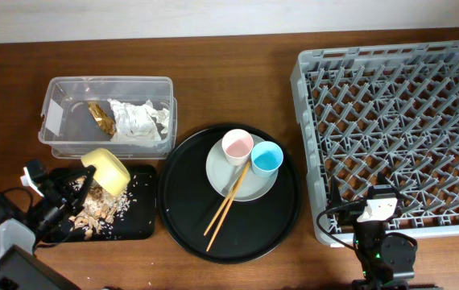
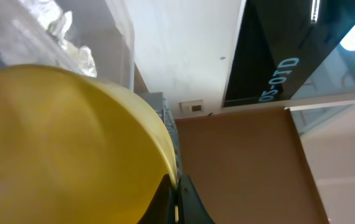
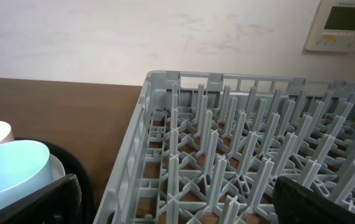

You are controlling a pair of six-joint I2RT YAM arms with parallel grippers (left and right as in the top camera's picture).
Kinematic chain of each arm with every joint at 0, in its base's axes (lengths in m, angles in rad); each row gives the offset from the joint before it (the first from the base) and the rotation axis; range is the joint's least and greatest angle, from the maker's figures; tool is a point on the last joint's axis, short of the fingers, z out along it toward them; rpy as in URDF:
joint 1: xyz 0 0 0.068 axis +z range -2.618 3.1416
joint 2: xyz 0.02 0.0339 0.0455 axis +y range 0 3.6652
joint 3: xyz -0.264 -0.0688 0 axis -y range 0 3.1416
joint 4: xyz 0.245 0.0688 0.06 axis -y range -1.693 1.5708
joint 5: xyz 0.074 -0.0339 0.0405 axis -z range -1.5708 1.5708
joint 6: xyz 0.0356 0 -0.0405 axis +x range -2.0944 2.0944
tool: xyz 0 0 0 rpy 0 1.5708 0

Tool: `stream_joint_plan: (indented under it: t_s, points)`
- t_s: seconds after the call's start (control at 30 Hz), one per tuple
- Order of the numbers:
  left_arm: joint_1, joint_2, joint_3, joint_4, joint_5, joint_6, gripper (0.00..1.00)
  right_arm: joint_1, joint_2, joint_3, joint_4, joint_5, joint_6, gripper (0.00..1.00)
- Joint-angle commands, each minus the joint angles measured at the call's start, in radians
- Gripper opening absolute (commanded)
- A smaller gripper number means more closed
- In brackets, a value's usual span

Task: Sort waste into correct bins and load items into the dishwasher rack
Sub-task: 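Tip the yellow bowl over the black tray to dump scraps, then return the yellow bowl onto the round tray and release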

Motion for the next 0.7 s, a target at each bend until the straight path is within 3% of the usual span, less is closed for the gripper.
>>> stream_joint_plan:
  t_s: [0.0, 0.1, 0.43, 0.53, 0.67]
  points:
    - [0.003, -0.148, 0.0, -0.005, 0.037, -0.036, 0.0, -0.007, -0.005, -0.005, -0.005, 0.002, 0.002, 0.99]
    - [0.003, -0.285, 0.002, 0.045, 0.034, -0.055, 0.0, -0.007, -0.005, -0.005, -0.005, 0.002, 0.002, 0.99]
    - [0.009, -0.316, 0.002, 0.054, 0.021, -0.099, 0.0, -0.007, -0.005, -0.005, -0.005, 0.002, 0.002, 0.99]
    - [-0.05, -0.453, 0.002, -0.062, -0.197, -0.099, 0.0, -0.007, -0.005, -0.005, -0.005, 0.002, 0.002, 0.99]
    - [-0.323, -0.656, 0.048, -0.185, -0.58, -0.172, 0.0, -0.007, -0.005, -0.005, -0.005, 0.002, 0.002, 0.99]
